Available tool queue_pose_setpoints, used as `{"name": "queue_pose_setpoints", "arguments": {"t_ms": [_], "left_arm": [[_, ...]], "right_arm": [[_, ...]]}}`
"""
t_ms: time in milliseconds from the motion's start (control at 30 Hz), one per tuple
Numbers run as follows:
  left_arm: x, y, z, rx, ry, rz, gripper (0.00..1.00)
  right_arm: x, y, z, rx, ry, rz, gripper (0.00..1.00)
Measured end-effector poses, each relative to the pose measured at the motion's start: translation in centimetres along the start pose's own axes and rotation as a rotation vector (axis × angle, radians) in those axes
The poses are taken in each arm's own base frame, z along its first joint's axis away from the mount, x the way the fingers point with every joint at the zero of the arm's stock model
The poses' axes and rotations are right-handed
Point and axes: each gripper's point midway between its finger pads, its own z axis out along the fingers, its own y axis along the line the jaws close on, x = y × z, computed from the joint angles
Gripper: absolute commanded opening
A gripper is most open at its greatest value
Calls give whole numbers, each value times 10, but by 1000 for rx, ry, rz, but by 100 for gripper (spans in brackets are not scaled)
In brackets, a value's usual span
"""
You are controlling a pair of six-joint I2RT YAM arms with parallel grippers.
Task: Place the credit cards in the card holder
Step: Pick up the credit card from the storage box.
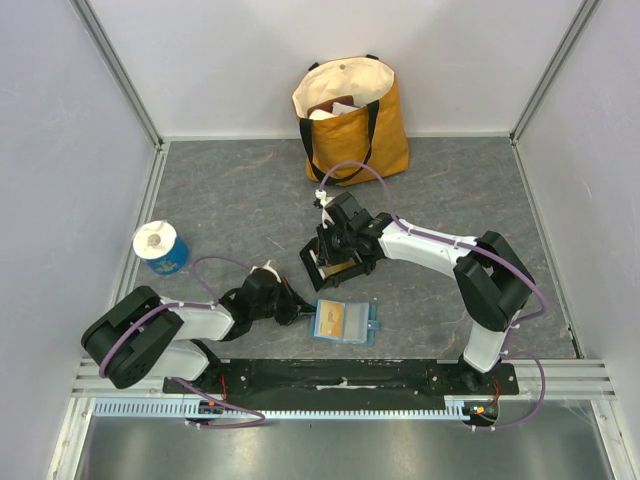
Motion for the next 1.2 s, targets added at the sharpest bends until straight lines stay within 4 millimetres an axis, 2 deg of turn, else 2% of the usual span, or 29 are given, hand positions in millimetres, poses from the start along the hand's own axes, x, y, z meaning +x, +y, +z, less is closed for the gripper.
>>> {"name": "queue_pose_setpoints", "arguments": {"t_ms": [600,667,833,967,1200], "left_arm": [[1,-1,1,5,8,1,2],[1,-1,1,5,8,1,2],[1,-1,2,5,12,0,2],[2,-1,2,6,13,1,2],[2,-1,2,6,13,0,2]], "right_arm": [[1,16,-1,-84,14,6,15],[1,17,-1,-90,15,9,9],[1,17,-1,-92,17,12,6],[0,15,0,-79,10,13,0],[-14,5,-7,-3,-57,5,0]]}}
